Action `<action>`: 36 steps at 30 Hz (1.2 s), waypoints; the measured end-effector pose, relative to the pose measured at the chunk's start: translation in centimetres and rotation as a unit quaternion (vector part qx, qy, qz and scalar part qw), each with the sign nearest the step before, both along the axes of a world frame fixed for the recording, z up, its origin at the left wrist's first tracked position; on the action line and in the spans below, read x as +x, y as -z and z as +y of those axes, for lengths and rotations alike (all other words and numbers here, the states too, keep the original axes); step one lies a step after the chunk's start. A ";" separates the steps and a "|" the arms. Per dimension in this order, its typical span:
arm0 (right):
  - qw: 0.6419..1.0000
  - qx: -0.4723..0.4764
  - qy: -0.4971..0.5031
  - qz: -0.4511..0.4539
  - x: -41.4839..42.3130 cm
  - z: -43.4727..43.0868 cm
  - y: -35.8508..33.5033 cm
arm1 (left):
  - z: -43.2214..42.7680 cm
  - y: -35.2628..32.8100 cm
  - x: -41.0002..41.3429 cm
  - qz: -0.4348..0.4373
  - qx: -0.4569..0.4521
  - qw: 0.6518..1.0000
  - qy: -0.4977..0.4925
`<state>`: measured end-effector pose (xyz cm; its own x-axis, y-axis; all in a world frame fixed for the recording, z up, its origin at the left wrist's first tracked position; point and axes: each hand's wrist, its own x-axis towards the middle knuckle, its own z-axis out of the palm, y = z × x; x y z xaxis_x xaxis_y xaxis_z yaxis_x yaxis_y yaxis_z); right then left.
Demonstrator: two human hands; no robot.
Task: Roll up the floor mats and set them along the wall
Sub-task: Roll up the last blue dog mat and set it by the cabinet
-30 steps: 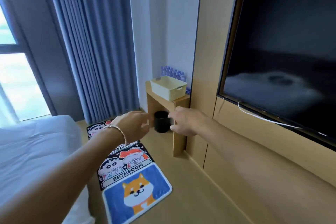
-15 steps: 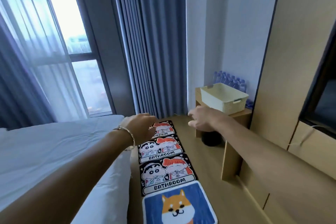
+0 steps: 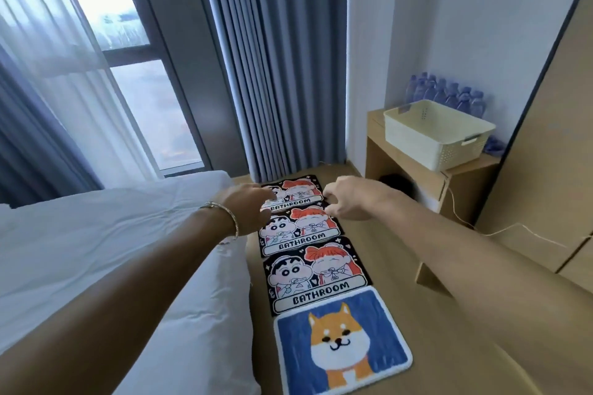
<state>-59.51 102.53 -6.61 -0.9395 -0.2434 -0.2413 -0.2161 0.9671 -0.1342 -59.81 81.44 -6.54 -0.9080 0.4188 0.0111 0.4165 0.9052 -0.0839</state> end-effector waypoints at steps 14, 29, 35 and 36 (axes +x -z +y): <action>0.960 -0.063 0.153 -0.225 -5.6 1.5 26.1 | -0.2 25.5 -10.1 -0.241 -0.058 0.966 0.078; 0.872 -0.221 0.273 -0.340 1.9 7.2 53.0 | 8.1 49.8 -6.5 -0.396 -0.186 0.893 0.107; 0.849 -0.232 0.336 -0.335 3.7 10.9 54.3 | 14.5 52.1 -8.8 -0.369 -0.271 0.878 0.141; 0.842 -0.233 0.350 -0.338 3.8 11.2 54.6 | 15.2 52.6 -9.4 -0.372 -0.281 0.872 0.152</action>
<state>-55.69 113.71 -61.21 -0.5791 0.0960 -0.8096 0.6622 0.6346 -0.3985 -69.21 96.63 -59.10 -0.4226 0.3909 -0.8177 0.7578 0.6473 -0.0822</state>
